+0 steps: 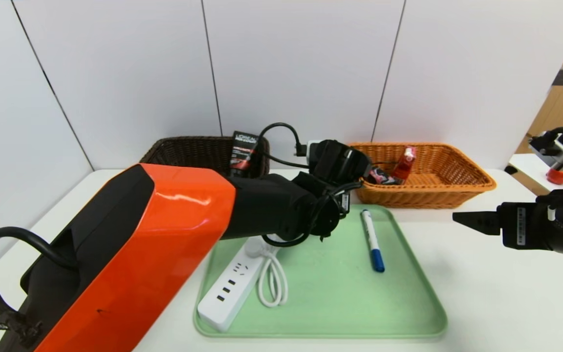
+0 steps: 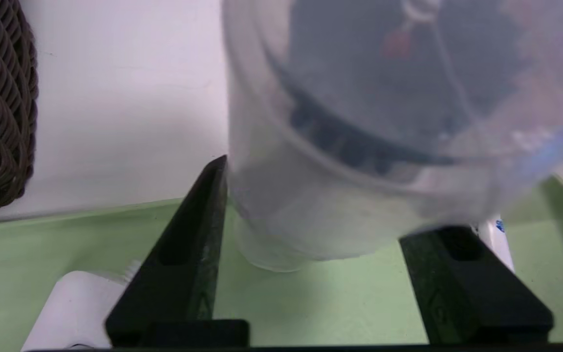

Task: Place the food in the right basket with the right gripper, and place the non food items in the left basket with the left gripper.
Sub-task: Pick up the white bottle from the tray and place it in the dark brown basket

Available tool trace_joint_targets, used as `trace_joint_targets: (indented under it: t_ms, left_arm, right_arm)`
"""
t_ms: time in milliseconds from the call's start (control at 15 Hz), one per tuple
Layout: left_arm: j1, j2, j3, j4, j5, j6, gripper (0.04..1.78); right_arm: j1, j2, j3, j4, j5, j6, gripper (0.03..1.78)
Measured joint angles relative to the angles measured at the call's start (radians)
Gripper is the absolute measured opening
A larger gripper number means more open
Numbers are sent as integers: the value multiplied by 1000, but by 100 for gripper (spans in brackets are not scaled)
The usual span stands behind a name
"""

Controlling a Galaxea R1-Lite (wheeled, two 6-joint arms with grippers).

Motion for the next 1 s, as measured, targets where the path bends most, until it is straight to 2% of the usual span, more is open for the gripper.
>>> trace_joint_targets:
  t_ms: [267,733,1000]
  left_arm:
    - [5,3,-21,1,-1,0,54]
    - [0,-53,-42,31,-66,-8,54]
    - [1,-146,-47,81,-97,-12,54]
  right_arm:
    - [0,0,10,-1,2,-1,170]
    - [0,-5,18,0,1,0,170]
    - [0,-4,18,-1,2,0,170]
